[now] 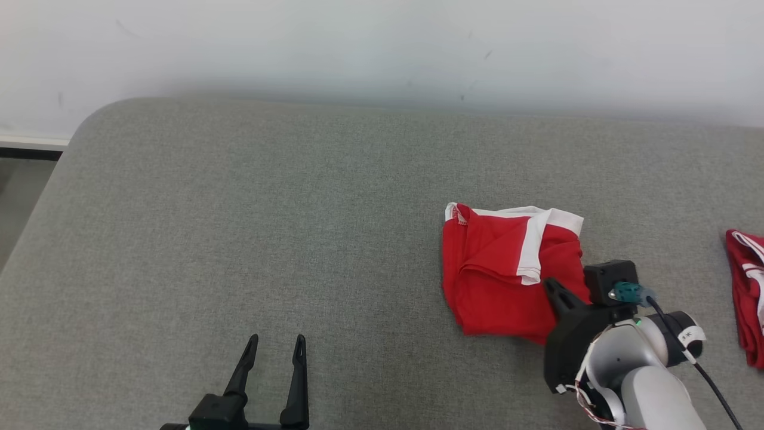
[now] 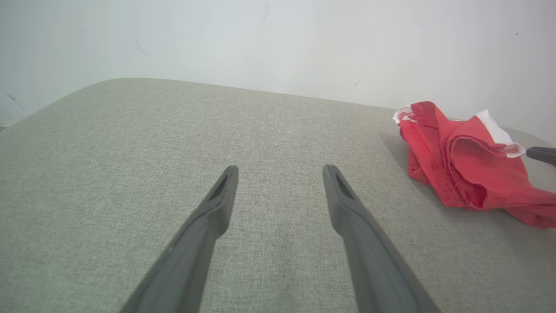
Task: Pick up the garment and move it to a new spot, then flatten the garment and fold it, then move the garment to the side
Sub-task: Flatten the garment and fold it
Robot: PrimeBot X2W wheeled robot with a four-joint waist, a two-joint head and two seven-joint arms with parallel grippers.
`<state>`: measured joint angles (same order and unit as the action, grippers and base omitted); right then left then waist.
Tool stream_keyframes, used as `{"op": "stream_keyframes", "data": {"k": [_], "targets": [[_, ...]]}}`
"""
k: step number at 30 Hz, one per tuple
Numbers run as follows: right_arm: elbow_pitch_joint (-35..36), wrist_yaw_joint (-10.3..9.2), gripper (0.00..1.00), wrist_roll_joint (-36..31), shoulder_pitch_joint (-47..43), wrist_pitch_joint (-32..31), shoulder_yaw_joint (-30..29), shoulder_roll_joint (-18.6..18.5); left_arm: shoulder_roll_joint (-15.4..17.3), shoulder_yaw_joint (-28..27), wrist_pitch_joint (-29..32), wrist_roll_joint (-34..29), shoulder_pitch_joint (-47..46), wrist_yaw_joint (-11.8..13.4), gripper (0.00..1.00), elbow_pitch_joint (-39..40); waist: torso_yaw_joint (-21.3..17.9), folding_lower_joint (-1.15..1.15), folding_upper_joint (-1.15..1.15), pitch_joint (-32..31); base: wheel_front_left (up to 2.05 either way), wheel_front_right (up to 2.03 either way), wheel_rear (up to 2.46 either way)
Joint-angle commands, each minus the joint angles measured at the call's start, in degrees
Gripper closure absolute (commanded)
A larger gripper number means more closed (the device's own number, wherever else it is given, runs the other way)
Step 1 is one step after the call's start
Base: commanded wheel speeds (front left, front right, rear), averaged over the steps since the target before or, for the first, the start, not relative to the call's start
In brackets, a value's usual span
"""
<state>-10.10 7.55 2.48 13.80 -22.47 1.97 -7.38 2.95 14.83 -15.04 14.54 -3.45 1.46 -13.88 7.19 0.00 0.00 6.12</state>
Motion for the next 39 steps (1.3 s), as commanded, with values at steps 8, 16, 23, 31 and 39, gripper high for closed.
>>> {"op": "stream_keyframes", "data": {"k": [8, 16, 23, 31, 39], "targets": [[-2.87, -0.17, 1.00, -3.93, 0.31, 0.40, -4.68, 1.35, -0.08, -0.13, -0.16, -0.43, -0.49, 0.04, 0.00, 1.01, 0.88, 0.00, 0.00, 1.04, 0.00, 0.00, 0.00], [-9.16, -0.17, 1.00, -4.23, 5.71, 2.37, -2.15, 0.95, -0.09, -0.18, -0.16, -1.02, -0.93, -0.07, 0.00, 2.47, 2.25, 0.00, 0.00, 1.67, 0.00, 0.00, 0.00], [-14.06, -0.17, 1.00, -4.68, 11.69, 3.87, -1.26, 0.89, -0.08, 0.42, -0.16, -0.72, -0.72, 0.01, 0.00, 3.55, 3.92, 0.00, 0.00, 2.00, 0.00, 0.00, 0.00], [-20.88, -0.17, 1.00, -5.56, 19.41, 3.95, 0.31, -1.47, -0.09, 1.81, -0.16, 0.49, -0.94, 0.30, 0.00, 3.32, 7.25, 0.00, 0.00, 3.04, 0.00, 0.00, 0.00], [-26.36, -0.17, 1.00, -4.78, 24.27, 5.40, 1.70, -3.72, -0.09, 2.96, -0.16, 1.07, -0.90, 1.01, 0.00, 3.41, 10.69, 0.00, 0.00, 4.59, 0.00, 0.00, 0.00]]}}
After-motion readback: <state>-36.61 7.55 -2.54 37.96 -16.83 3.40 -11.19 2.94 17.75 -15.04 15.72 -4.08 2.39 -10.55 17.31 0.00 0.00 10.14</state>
